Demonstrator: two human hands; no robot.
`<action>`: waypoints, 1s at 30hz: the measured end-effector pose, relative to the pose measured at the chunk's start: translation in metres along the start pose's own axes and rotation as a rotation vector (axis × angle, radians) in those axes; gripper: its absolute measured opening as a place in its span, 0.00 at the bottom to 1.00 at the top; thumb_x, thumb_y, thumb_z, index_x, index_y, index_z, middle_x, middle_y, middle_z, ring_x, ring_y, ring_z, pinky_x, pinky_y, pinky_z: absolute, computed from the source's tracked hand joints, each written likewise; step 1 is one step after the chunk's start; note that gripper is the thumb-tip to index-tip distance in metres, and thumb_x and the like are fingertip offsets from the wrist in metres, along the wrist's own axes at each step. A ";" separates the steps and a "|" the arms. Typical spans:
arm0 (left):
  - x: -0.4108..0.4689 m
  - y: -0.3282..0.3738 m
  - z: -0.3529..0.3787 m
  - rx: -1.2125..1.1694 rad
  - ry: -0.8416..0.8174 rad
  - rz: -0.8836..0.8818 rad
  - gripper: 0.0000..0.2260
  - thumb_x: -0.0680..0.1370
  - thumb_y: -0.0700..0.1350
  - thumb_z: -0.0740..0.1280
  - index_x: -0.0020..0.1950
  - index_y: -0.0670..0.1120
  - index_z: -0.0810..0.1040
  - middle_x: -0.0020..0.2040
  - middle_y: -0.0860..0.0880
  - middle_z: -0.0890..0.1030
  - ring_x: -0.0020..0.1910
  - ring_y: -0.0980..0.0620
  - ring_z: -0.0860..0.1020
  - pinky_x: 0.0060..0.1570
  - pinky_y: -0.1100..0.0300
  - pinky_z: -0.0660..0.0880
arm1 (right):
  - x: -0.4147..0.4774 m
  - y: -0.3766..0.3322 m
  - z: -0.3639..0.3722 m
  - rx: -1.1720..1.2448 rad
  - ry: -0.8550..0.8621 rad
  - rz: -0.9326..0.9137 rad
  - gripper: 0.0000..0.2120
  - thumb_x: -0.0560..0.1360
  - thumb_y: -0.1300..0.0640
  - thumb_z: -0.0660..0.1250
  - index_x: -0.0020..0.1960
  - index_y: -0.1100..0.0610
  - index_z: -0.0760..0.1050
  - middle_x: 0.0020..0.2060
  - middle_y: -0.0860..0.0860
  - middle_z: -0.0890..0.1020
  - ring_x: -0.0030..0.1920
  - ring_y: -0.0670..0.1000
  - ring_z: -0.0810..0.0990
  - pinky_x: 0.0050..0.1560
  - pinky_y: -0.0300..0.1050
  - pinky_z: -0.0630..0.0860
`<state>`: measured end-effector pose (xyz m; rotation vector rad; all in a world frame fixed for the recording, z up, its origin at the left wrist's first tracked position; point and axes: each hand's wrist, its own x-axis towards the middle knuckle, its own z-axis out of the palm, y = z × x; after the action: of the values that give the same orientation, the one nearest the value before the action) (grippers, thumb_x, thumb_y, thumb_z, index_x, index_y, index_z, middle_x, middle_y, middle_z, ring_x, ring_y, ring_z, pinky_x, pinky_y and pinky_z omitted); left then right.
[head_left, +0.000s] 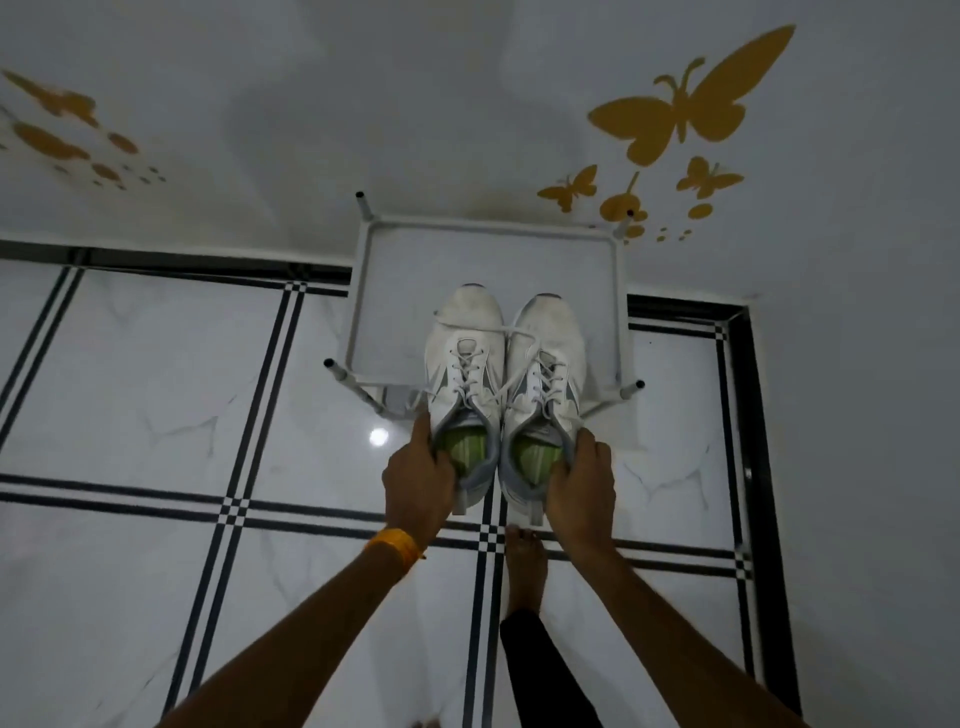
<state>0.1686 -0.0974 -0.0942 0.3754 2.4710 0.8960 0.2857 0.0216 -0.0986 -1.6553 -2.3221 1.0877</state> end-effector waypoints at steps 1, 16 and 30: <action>-0.015 -0.013 0.000 -0.008 -0.006 0.009 0.19 0.80 0.39 0.59 0.71 0.47 0.68 0.47 0.44 0.83 0.40 0.48 0.79 0.46 0.56 0.77 | -0.020 0.008 0.004 0.004 0.020 -0.006 0.19 0.77 0.65 0.60 0.67 0.60 0.68 0.57 0.58 0.74 0.55 0.59 0.76 0.50 0.47 0.72; -0.100 -0.231 0.114 0.014 -0.080 -0.010 0.20 0.81 0.42 0.58 0.73 0.45 0.66 0.52 0.43 0.83 0.48 0.44 0.81 0.56 0.46 0.79 | -0.124 0.180 0.146 -0.026 -0.034 0.029 0.17 0.77 0.66 0.60 0.66 0.61 0.69 0.57 0.59 0.74 0.56 0.57 0.76 0.52 0.45 0.74; -0.022 -0.390 0.303 -0.050 -0.017 0.117 0.17 0.81 0.43 0.58 0.70 0.45 0.70 0.51 0.45 0.83 0.45 0.46 0.81 0.51 0.51 0.81 | -0.044 0.359 0.313 -0.078 -0.026 -0.077 0.17 0.78 0.63 0.60 0.66 0.59 0.69 0.55 0.57 0.75 0.54 0.54 0.76 0.50 0.46 0.75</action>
<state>0.3109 -0.2387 -0.5466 0.5129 2.4271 0.9954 0.4459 -0.1132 -0.5286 -1.5718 -2.4519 1.0228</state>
